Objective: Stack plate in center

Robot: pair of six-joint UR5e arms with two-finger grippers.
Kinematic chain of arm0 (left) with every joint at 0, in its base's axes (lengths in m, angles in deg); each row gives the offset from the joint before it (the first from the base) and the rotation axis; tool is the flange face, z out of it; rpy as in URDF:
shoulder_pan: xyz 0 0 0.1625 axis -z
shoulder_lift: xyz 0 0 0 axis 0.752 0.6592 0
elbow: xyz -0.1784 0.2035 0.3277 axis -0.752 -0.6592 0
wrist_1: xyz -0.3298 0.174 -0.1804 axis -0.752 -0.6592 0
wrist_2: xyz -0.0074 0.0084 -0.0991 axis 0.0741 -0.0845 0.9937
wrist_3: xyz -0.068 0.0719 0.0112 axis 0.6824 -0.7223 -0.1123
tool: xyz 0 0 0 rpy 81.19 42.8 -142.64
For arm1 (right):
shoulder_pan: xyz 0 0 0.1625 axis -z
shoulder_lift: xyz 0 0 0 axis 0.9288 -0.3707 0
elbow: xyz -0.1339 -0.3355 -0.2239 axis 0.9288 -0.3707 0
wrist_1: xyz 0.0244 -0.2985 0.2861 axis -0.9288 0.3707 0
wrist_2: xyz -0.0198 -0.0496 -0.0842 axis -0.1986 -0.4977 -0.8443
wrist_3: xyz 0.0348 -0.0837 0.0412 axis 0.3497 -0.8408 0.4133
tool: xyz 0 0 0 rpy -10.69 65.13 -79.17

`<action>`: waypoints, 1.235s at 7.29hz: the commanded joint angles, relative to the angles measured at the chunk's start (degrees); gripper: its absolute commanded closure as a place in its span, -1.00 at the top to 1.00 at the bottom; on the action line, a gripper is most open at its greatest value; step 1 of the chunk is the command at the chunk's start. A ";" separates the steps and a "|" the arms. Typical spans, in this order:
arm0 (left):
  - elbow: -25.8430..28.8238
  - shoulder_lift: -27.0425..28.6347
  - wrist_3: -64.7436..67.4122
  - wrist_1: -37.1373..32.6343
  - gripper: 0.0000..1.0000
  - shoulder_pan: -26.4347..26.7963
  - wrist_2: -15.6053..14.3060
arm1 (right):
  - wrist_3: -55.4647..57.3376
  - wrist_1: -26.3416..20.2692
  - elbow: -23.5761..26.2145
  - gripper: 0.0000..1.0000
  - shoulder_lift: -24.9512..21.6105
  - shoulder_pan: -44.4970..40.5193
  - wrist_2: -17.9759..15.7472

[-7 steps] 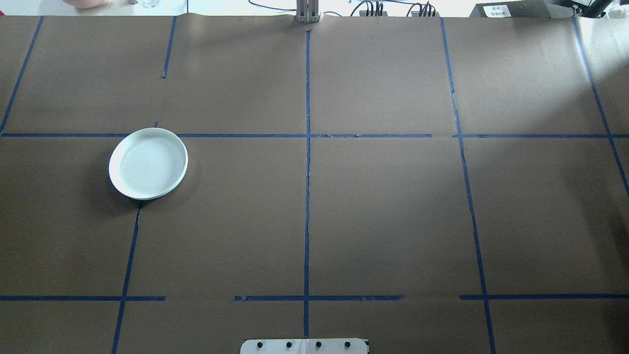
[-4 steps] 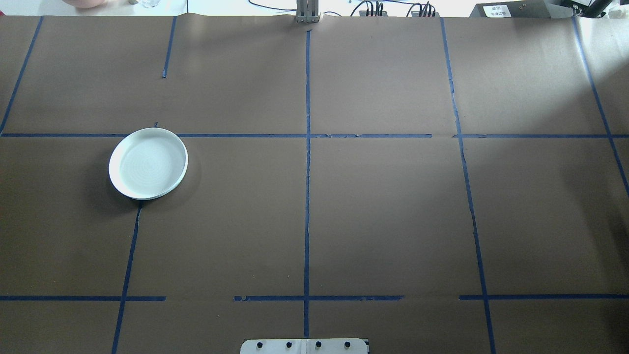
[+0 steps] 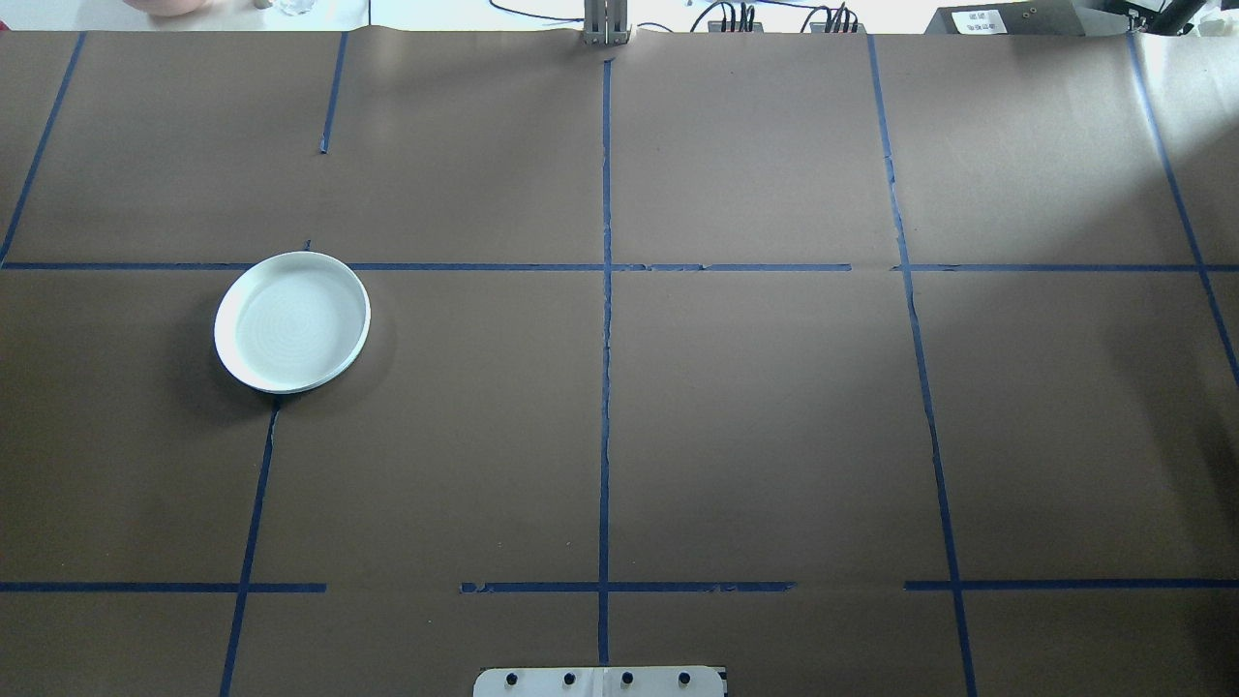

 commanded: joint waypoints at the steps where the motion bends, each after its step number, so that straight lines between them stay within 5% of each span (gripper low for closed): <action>1: -0.02 -0.33 2.41 -0.13 1.00 0.03 -0.52 | 0.00 0.00 0.00 1.00 0.00 -0.05 0.00; 9: -0.55 -0.33 -2.16 1.79 1.00 3.72 -0.26 | 0.00 0.00 0.00 1.00 0.00 -0.05 0.00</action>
